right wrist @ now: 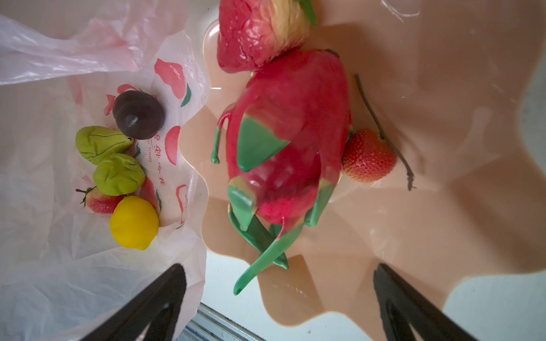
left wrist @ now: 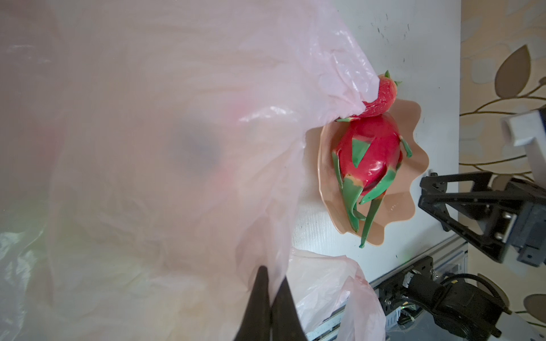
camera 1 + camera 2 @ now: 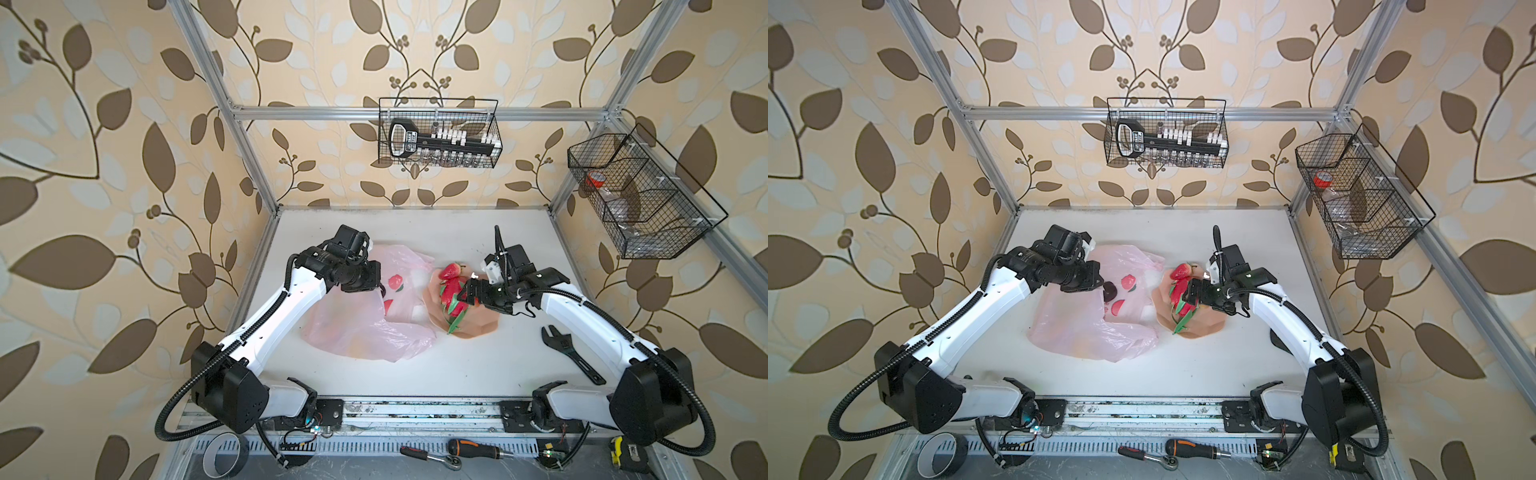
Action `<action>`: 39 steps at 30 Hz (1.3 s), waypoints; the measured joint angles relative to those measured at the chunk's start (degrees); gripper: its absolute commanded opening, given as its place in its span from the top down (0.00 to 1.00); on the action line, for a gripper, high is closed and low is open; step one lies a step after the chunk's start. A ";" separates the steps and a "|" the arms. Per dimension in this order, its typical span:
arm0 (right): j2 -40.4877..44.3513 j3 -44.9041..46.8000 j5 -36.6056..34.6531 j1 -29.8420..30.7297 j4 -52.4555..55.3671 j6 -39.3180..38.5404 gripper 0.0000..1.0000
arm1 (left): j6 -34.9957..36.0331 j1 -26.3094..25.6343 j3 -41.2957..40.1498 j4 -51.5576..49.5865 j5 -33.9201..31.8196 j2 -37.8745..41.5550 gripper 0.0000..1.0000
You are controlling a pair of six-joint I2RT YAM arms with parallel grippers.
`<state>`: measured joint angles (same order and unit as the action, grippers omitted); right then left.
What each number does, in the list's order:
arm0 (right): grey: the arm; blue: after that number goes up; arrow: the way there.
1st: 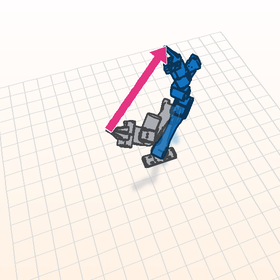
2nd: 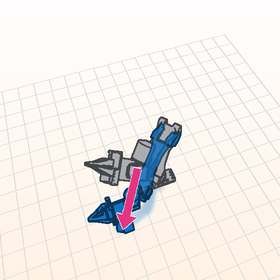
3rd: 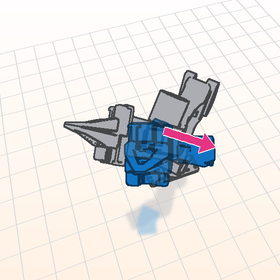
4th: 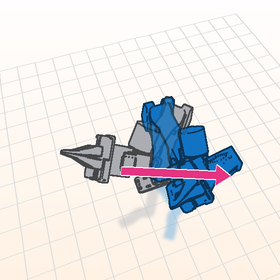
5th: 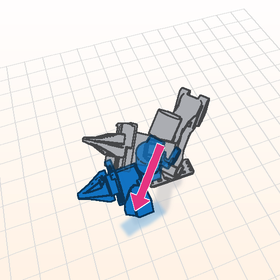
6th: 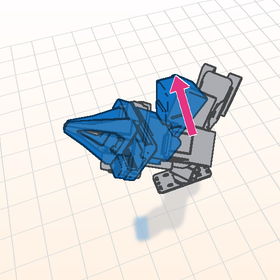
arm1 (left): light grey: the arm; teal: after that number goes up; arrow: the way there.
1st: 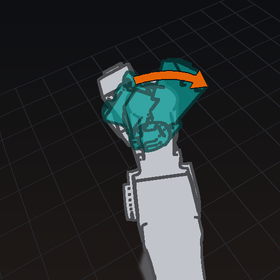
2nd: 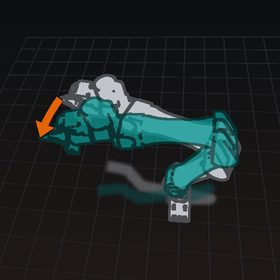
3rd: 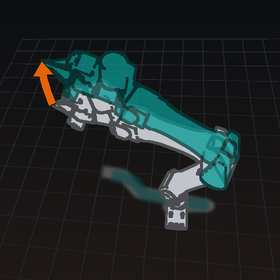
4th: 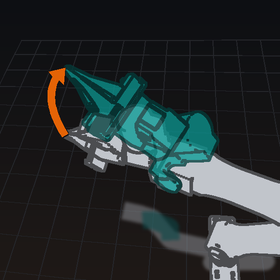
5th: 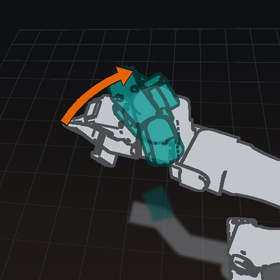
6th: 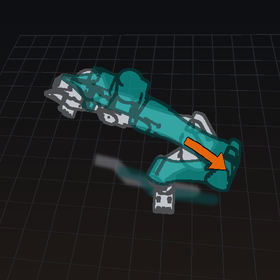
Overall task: Place the fruits into the plastic bag
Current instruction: Pick up the fruit from the plate.
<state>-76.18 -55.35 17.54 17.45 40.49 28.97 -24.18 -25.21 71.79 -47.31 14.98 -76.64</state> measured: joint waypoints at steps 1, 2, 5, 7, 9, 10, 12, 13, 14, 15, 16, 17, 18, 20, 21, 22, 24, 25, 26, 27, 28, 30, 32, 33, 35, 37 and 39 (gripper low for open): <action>-0.74 0.00 0.15 0.00 -0.37 0.09 0.00 | -0.02 0.00 0.00 0.00 -0.02 0.09 1.00; -1.68 0.00 0.33 0.00 -0.98 0.31 0.00 | 0.00 0.00 0.00 0.00 0.00 0.13 1.00; -3.98 -0.02 0.50 0.04 -2.38 0.66 0.00 | 0.00 0.00 0.00 -0.02 -0.02 0.15 1.00; -5.46 -0.11 0.46 0.17 -2.84 0.83 0.00 | 0.00 0.00 0.00 -0.02 0.00 0.15 1.00; -7.43 -0.85 -0.02 0.61 -2.84 0.85 0.00 | 0.00 0.00 0.00 -0.02 0.00 0.15 1.00; -8.33 -1.42 -0.46 0.94 -2.84 0.85 0.00 | 0.00 0.00 0.00 -0.02 0.00 0.15 1.00; -9.99 -2.82 -1.42 1.64 -2.80 0.83 0.00 | 0.00 0.00 0.00 -0.02 0.00 0.15 1.00; -10.78 -3.58 -2.03 2.03 -2.86 0.81 0.00 | 0.00 0.00 0.00 -0.02 0.00 0.15 1.00; -11.52 -4.33 -2.69 2.43 -2.84 0.81 0.00 | 0.00 0.00 0.00 -0.02 0.00 0.15 1.00; -12.22 -5.03 -3.39 2.80 -2.80 0.81 0.00 | 0.00 0.00 0.00 -0.02 0.02 0.15 1.00; -12.76 -5.53 -3.98 3.13 -2.82 0.81 0.00 | 0.00 0.00 0.00 -0.02 0.02 0.15 1.00; -13.29 -6.08 -4.61 3.43 -2.75 0.81 0.00 | 0.00 0.00 0.00 -0.02 0.02 0.15 1.00; -13.94 -6.64 -5.40 3.74 -2.73 0.79 0.00 | 0.00 0.00 0.00 -0.02 0.02 0.15 1.00; -15.04 -7.41 -6.38 4.13 -2.75 0.76 0.00 | 0.00 0.00 0.00 -0.02 0.02 0.15 1.00; -15.72 -7.69 -6.80 4.31 -2.78 0.76 0.00 | 0.00 0.00 0.00 -0.02 0.02 0.15 1.00; -16.26 -7.80 -7.15 4.44 -2.89 0.76 0.00 | 0.00 0.00 0.00 -0.02 0.02 0.15 1.00; -17.49 -7.93 -7.63 4.68 -2.89 0.74 0.00 | 0.00 0.00 0.00 -0.02 0.04 0.15 1.00; -17.92 -8.17 -7.89 4.81 -2.86 0.70 0.00 | 0.00 0.00 0.00 -0.02 0.04 0.15 1.00; -18.51 -8.63 -8.44 5.07 -2.71 0.55 0.00 | 0.00 0.00 0.00 -0.02 0.04 0.15 1.00; -19.15 -9.22 -8.94 5.33 -2.60 0.33 0.00 | 0.00 0.00 0.00 -0.02 0.04 0.15 1.00; -19.61 -9.68 -9.27 5.49 -2.49 0.24 0.00 | 0.00 0.00 0.00 -0.02 0.07 0.15 1.00; -20.85 -10.67 -10.08 5.95 -2.56 -0.11 0.00 | 0.00 0.00 0.00 -0.02 0.09 0.15 1.00; -21.70 -11.13 -10.60 6.21 -2.56 -0.26 0.00 | 0.00 0.00 0.00 -0.02 0.17 0.15 1.00; -21.94 -11.30 -10.95 6.38 -2.54 -0.39 0.00 | 0.00 0.00 0.00 -0.02 0.20 0.15 1.00; -22.25 -11.43 -11.58 6.64 -2.67 -0.59 0.01 | 0.02 0.00 0.00 -0.02 0.24 0.15 1.00; -22.47 -11.43 -12.02 6.88 -2.69 -0.76 0.03 | 0.02 0.00 0.00 -0.02 0.26 0.15 1.00; -22.53 -11.43 -12.22 6.97 -2.84 -0.94 0.07 | 0.02 0.00 0.00 -0.02 0.26 0.15 1.00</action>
<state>-98.72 -66.78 5.32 24.43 37.65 28.03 -24.16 -25.21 71.79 -47.33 15.25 -76.49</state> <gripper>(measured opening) 0.963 0.046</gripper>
